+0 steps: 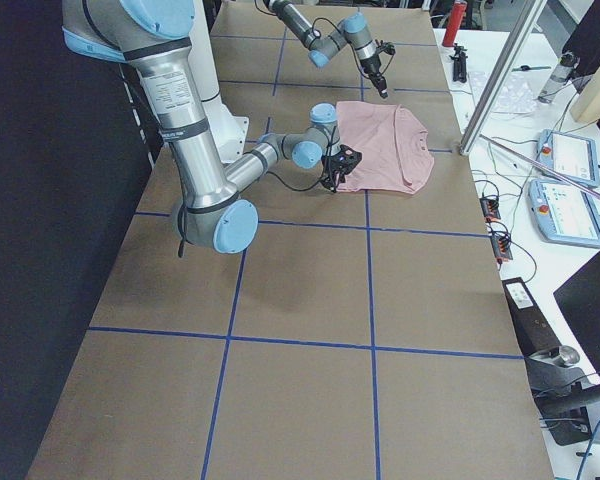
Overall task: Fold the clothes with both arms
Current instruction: 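Move the right gripper down to the folded shirt's nearest corner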
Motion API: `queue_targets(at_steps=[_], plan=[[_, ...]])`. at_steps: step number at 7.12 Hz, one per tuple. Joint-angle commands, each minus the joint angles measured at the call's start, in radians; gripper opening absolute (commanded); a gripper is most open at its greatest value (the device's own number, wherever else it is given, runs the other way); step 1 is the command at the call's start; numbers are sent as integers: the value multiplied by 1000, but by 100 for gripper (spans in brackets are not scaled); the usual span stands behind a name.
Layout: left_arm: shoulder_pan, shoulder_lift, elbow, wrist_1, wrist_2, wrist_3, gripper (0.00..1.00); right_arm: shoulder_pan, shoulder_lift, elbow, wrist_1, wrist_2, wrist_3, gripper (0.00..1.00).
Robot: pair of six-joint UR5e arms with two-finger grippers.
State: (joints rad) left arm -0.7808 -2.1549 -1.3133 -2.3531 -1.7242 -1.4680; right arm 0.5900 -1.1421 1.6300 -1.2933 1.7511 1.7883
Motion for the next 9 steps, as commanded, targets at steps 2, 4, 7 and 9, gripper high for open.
queue_targets(at_steps=[2,4,7,9], plan=[[0,4,-1,0,0,2,36,-1,8,-16,2,-1,6,0],[0,6,0,0,0,2,36,-2,10,-13,2,2,3,0],[0,6,-4,0,0,2,36,4,-14,74,2,8,-3,0],[2,10,-30,2,-2,0,36,-118,-205,389,-9,19,6,0]])
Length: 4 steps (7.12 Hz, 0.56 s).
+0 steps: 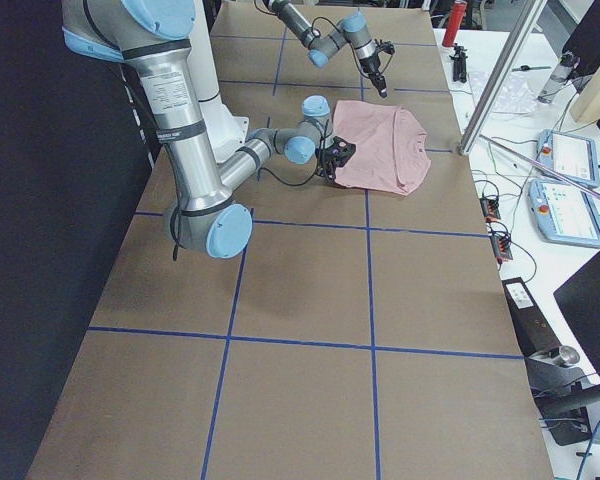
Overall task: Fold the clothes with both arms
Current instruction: 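Grasp the corner with the right gripper and drag the shirt, rotating it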
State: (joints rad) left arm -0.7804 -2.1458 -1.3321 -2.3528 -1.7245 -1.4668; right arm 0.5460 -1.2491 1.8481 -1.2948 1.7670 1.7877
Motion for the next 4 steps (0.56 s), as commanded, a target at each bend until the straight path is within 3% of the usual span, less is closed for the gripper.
queue_targets(at_steps=[1,3,4], plan=[[3,1,-27,3,-1,-1,36,-174,-174,288,-11,-13,56,0],[22,24,-109,18,-47,-54,36,-353,-243,411,-18,-21,136,0],[24,35,-139,35,-85,-113,36,-386,-253,424,-17,-24,194,0]])
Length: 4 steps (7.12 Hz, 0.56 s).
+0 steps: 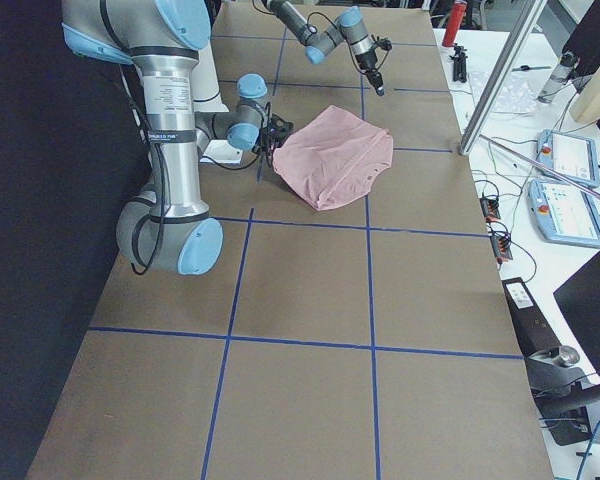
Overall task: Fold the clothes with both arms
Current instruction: 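Grasp the corner with the right gripper and drag the shirt, rotating it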
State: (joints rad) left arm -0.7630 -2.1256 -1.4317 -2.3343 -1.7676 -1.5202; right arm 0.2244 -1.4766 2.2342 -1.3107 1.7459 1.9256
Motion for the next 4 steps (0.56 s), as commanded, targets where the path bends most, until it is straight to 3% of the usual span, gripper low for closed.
queue_targets(at_steps=[1,2,4], plan=[[36,47,-82,19,-46,-122,36,-72,-27,36,2,1,138,0],[84,55,-131,111,-74,-197,36,-76,-33,36,5,-5,142,99],[180,84,-360,496,-113,-267,36,-22,-24,41,5,-5,141,100]])
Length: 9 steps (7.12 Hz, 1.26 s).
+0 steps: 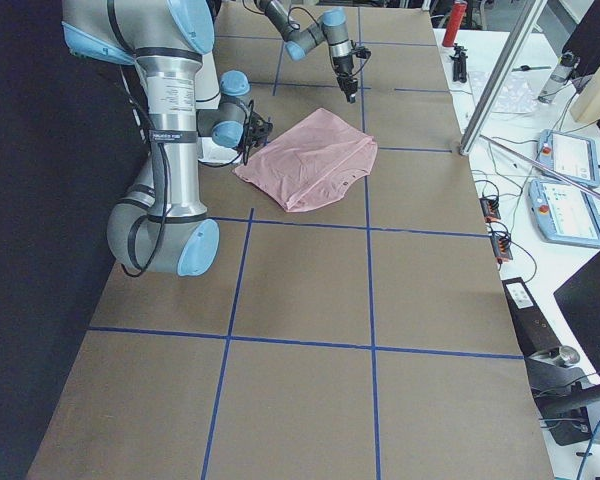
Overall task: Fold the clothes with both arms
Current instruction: 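Move the left gripper to the shirt's edge while the right gripper grasps the opposite edge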
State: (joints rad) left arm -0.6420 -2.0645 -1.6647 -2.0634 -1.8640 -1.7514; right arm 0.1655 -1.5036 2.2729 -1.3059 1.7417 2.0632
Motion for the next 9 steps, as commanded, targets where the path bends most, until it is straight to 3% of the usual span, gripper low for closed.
queue_targets(at_steps=[1,5,9], plan=[[65,33,-142,337,-14,-34,36,64,-4,-4,0,-1,3,100],[132,53,-72,347,-8,-22,36,254,35,-48,0,-1,-14,100],[137,41,-73,345,-6,-22,39,279,71,-96,0,-2,-34,100]])
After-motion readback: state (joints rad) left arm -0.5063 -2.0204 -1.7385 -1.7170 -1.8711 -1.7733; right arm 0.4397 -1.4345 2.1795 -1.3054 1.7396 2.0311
